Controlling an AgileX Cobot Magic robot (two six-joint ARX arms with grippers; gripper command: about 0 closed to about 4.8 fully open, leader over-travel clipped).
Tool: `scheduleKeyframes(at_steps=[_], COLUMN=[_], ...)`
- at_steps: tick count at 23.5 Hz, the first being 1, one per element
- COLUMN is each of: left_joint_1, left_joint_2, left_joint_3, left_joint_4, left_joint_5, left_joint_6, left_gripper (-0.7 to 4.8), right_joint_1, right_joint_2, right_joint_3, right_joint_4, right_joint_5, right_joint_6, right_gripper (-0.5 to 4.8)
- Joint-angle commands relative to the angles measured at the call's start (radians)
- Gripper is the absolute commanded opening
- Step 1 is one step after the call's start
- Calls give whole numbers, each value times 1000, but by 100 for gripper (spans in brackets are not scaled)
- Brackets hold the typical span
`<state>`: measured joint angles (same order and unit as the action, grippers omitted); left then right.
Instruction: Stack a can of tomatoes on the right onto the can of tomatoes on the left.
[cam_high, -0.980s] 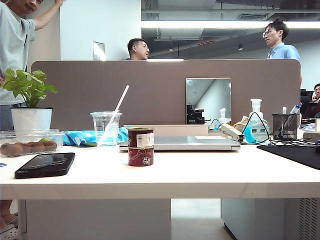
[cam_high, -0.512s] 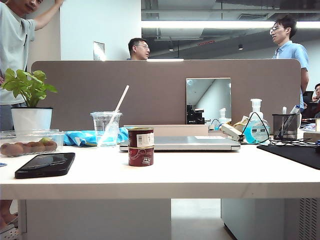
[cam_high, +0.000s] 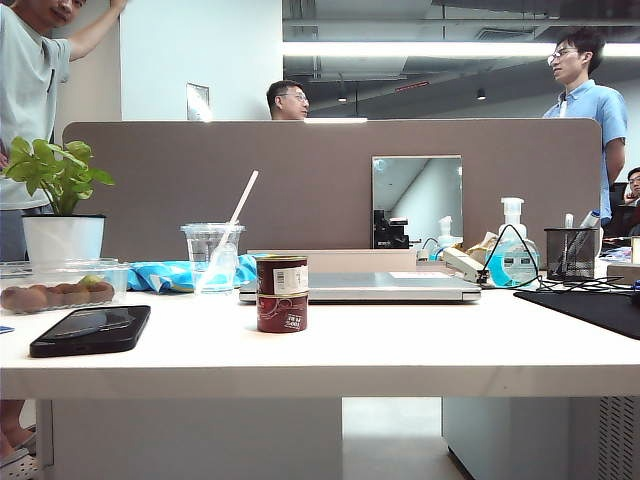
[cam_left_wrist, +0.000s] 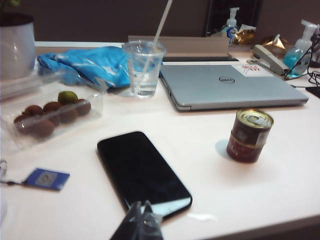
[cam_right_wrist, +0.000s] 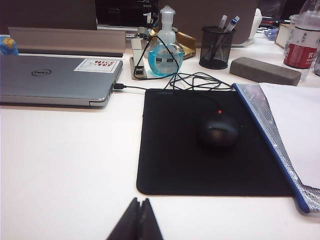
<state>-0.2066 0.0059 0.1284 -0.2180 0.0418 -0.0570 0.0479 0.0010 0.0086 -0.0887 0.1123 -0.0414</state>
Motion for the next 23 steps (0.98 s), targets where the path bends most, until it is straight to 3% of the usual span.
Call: scheduleKeyframes(at_steps=[1,4,13,23], left_joint_1=[6,47,178,187], left_joint_2=[2,2,2,2], left_joint_3=[-63,-116,-119,-119], left_joint_4=[79,150,153,152], left_joint_5=[-27,-21,-20,-19], left_joint_6=[4,-9,-3,-3], left_gripper=[-4,-4,-4,-4], right_joint_1=[2,1,2,2], right_joint_2=[0,0,0,0], right_joint_3=[-8,-8,-8,-8], right_joint_4=[11,11,11,11], right_joint_5=[0,0,0,0], right_joint_6=[0,0,0,0], right_gripper=[-8,-8,-8,-8])
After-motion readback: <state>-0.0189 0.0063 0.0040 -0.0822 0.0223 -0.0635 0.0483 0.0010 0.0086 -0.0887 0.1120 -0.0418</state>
